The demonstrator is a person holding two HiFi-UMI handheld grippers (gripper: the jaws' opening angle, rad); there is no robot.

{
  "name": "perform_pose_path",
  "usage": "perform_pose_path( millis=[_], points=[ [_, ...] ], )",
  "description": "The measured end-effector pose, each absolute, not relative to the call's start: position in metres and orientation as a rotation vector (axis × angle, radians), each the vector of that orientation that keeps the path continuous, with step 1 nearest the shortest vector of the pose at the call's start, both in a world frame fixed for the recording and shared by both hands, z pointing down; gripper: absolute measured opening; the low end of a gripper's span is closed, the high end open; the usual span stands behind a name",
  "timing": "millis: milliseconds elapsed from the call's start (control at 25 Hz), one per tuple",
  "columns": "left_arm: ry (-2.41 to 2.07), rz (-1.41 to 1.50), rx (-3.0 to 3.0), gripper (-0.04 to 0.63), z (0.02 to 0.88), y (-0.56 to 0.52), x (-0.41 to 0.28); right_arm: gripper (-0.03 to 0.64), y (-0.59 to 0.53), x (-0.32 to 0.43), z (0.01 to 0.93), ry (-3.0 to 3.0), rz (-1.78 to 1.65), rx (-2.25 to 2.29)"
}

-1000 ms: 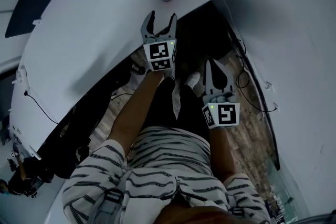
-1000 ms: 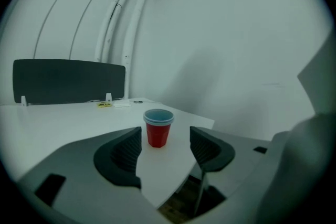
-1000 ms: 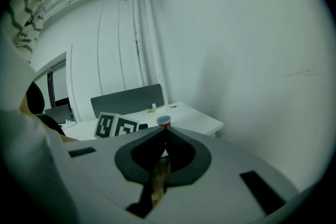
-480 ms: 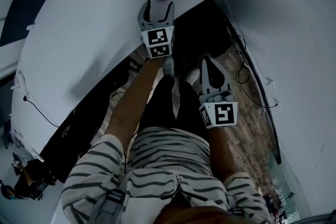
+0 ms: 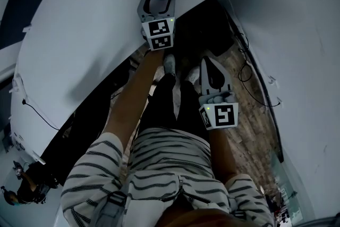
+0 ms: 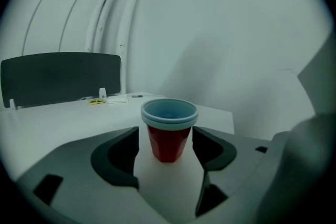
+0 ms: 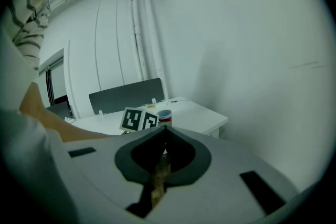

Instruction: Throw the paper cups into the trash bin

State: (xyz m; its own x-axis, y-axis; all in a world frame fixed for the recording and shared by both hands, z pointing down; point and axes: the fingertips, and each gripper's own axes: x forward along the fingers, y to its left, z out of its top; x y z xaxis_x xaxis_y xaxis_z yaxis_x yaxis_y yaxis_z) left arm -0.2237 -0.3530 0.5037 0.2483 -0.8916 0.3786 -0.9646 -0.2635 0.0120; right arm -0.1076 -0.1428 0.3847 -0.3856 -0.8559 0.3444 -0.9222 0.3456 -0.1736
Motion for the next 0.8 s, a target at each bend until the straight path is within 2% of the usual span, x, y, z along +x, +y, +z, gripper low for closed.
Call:
perform_pose_path(
  millis=[800],
  points=[
    [-1.736,0.460,2.254,0.302,0.508,-0.369,-0.224,0.011,-0.140,-0.099,0.389,-2.367,0.513,1.652]
  ],
)
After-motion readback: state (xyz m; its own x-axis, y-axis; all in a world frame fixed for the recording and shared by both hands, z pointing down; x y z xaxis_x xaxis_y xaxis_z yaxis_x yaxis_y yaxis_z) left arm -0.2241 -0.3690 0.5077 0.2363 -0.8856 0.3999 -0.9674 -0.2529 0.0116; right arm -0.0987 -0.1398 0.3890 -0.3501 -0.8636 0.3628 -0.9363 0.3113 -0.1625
